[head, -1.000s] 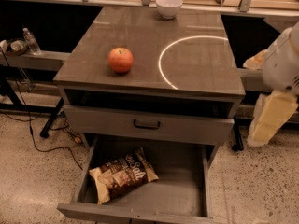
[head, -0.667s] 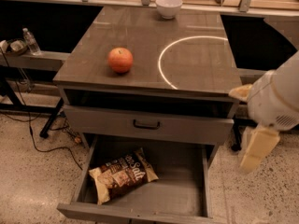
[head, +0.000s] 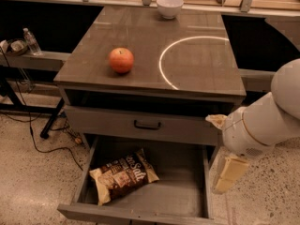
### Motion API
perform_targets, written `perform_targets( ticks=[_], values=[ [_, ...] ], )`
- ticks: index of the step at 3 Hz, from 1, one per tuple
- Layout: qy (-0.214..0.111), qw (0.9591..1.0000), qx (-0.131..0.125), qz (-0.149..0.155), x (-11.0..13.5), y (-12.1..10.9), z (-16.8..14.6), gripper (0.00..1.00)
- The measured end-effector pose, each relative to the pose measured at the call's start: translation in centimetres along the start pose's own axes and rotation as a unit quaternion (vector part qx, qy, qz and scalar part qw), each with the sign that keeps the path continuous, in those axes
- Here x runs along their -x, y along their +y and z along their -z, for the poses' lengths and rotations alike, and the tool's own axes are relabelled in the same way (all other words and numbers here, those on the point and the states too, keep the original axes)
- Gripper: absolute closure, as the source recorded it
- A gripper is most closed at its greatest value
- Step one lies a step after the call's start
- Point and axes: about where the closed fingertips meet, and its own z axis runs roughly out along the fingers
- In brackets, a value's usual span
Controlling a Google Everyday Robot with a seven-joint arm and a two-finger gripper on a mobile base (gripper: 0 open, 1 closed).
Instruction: Pick brown chip bag from middle drawer and place on counter
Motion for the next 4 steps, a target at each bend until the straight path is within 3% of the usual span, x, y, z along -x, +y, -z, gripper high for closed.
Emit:
perform_targets(
  ticks=[1,2,3,4],
  values=[
    [-0.024,0.9996,0.011,0.005,0.8,0.4,-3.7,0.00],
    [-0.072,0.9971,0.017,0.014,1.7,0.7,-9.4,0.00],
    [-0.140,0.9888,0.017,0.050,4.0,0.6,-16.8,0.00],
    [-0.183,0.9805,0.023,0.067,5.4,0.7,-21.8,0.00]
  ],
)
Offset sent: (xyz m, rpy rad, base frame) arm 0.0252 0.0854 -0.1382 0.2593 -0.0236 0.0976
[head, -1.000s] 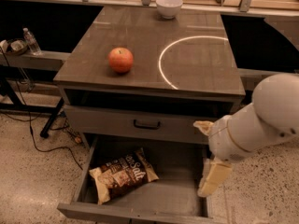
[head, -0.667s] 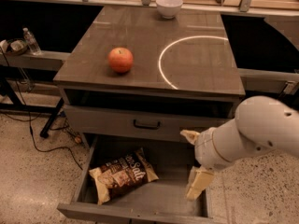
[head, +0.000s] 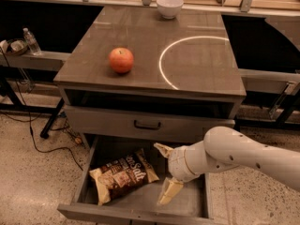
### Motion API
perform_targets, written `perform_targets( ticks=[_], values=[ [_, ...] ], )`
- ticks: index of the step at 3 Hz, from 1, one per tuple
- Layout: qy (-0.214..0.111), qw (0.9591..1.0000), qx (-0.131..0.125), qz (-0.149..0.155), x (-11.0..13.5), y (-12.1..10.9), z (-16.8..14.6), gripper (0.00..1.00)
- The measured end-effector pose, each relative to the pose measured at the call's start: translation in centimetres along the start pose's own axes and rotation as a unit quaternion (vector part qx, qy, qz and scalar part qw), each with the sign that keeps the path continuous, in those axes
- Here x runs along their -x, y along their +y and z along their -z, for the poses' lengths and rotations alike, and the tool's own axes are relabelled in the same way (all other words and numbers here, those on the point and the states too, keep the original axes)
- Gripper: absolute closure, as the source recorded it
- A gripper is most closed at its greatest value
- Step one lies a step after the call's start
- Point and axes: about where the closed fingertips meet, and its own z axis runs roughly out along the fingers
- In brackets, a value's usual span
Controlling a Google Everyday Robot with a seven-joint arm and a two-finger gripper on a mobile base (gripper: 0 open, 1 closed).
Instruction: Pick brown chip bag from middle drawer and place on counter
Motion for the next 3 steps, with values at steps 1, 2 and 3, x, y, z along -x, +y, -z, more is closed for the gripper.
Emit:
perform_targets(
  ticks=[1,2,3],
  values=[
    [0.000,1.0000,0.000,0.000,0.0,0.0,0.0,0.00],
    [-0.025,0.9997,0.002,0.006,-0.4,-0.1,-2.8,0.00],
    [-0.051,0.9987,-0.001,0.011,-1.2,-0.7,-6.5,0.00]
  ],
)
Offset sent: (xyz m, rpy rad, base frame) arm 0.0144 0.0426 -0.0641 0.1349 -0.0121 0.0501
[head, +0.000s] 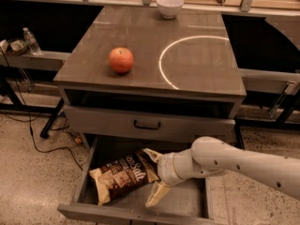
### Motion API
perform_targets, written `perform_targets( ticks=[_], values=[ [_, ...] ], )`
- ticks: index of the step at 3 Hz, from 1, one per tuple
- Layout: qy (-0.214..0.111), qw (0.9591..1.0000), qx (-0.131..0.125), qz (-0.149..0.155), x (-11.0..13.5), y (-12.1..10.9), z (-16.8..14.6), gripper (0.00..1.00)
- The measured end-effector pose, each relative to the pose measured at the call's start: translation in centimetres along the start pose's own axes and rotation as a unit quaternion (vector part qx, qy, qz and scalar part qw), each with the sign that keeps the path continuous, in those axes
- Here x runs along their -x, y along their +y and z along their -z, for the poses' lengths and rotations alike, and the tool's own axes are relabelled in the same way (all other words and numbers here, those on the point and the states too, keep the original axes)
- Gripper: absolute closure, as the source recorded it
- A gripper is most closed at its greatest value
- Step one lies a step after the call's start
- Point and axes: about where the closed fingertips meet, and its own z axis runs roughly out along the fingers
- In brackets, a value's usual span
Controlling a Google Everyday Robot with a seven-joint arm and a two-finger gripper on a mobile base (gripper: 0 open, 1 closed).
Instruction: Pick brown chip bag from middle drawer and place on counter
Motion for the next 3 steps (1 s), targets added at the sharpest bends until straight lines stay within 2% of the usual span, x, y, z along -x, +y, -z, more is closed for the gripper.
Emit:
perform_targets(
  ticks=[1,3],
  values=[
    [-0.028,0.9994,-0.019,0.000,-1.6,-0.9,-3.9,0.00],
    [-0.030,0.9962,-0.082,-0.006,-4.0,-3.2,-9.9,0.00]
  ],
)
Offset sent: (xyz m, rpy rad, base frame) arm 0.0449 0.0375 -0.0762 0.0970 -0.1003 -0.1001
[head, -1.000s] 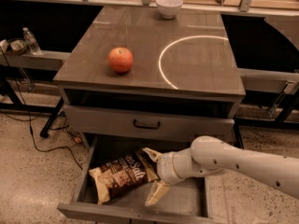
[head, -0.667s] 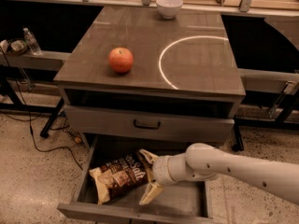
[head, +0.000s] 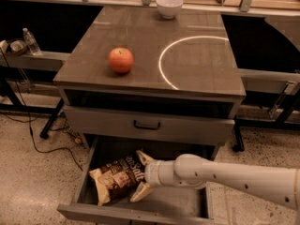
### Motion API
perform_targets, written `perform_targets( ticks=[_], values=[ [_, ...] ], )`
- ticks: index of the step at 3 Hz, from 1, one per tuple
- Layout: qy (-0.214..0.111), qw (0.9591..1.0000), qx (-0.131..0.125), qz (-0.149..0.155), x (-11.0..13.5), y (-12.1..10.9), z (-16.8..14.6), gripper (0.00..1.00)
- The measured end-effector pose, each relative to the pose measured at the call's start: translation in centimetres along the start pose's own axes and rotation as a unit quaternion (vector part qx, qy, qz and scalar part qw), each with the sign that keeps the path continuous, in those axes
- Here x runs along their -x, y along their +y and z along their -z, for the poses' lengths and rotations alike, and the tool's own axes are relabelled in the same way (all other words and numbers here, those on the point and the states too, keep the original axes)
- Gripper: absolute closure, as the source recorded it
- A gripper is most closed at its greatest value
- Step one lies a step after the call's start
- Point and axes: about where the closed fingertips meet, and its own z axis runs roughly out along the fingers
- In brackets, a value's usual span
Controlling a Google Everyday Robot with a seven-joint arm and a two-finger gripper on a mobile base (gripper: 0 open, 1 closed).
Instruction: Pick brown chip bag from middle drawer and place on counter
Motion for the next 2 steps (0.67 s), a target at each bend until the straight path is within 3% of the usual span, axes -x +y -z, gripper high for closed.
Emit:
perform_targets(
  ticks=[2],
  values=[
    [0.047,0.9986,-0.025,0.004,-1.4,-0.3,-7.5,0.01]
  ],
)
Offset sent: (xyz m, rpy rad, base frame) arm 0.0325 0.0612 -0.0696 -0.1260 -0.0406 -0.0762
